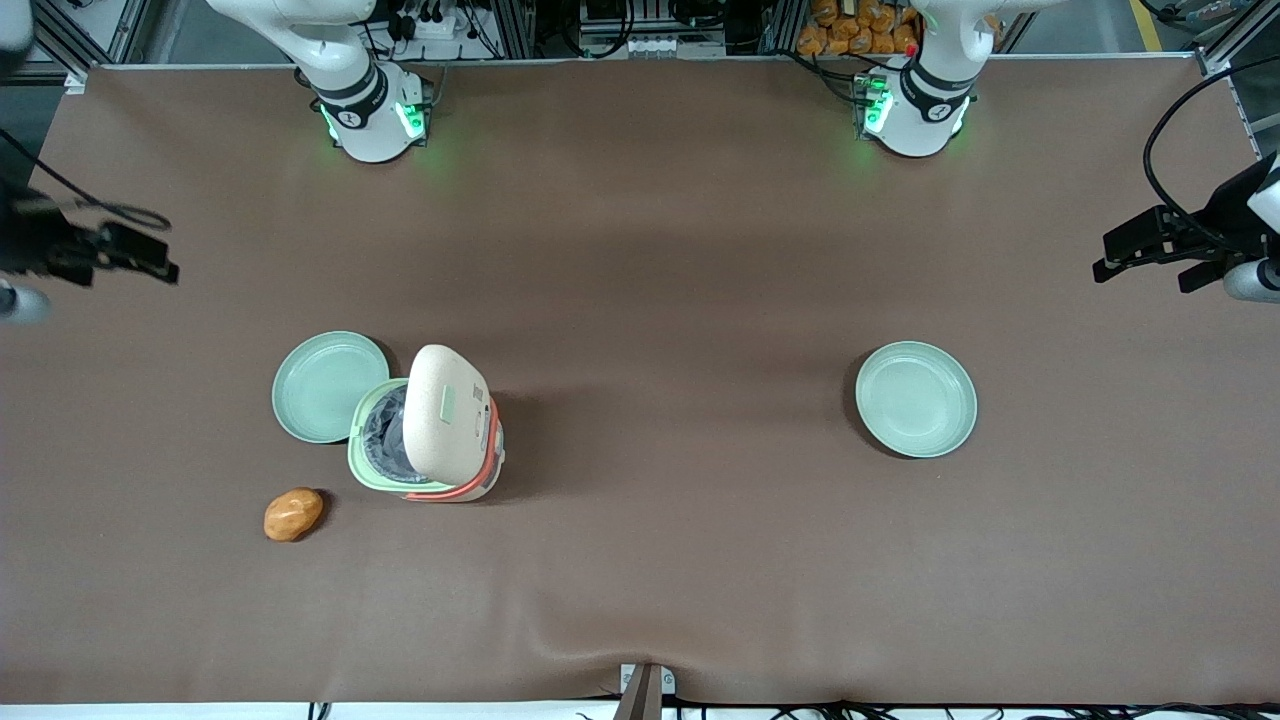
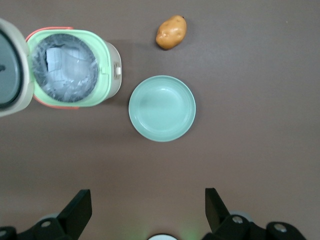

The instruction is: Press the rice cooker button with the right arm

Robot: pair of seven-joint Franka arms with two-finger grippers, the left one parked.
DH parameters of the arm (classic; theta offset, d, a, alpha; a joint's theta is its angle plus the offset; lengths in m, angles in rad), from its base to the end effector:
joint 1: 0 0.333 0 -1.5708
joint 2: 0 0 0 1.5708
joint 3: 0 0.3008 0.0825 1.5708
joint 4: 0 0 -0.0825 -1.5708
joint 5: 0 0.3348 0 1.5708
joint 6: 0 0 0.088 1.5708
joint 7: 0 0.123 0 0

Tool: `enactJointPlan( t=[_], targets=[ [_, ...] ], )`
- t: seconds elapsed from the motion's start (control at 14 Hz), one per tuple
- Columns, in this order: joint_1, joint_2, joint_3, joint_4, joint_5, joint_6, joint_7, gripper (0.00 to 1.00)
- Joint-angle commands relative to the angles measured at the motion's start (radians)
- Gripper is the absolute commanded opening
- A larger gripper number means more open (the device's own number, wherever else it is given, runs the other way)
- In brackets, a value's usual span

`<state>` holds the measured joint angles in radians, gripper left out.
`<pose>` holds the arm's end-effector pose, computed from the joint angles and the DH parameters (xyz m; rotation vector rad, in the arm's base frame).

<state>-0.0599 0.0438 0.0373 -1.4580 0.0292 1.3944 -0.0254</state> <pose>0.4982 -0.0077 0.6036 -3.1040 -0.0100 0.1656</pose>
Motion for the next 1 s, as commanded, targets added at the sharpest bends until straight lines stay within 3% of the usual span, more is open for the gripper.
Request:
enactJointPlan(
  t=[0.0,0.93],
  targets=[
    [0.003,-0.051,-0.007,0.011,-0.008,-0.029,-0.001,1.00],
    [0.009,-0.051,-0.036,0.059,-0.009,-0.126,0.084,1.00]
  ],
)
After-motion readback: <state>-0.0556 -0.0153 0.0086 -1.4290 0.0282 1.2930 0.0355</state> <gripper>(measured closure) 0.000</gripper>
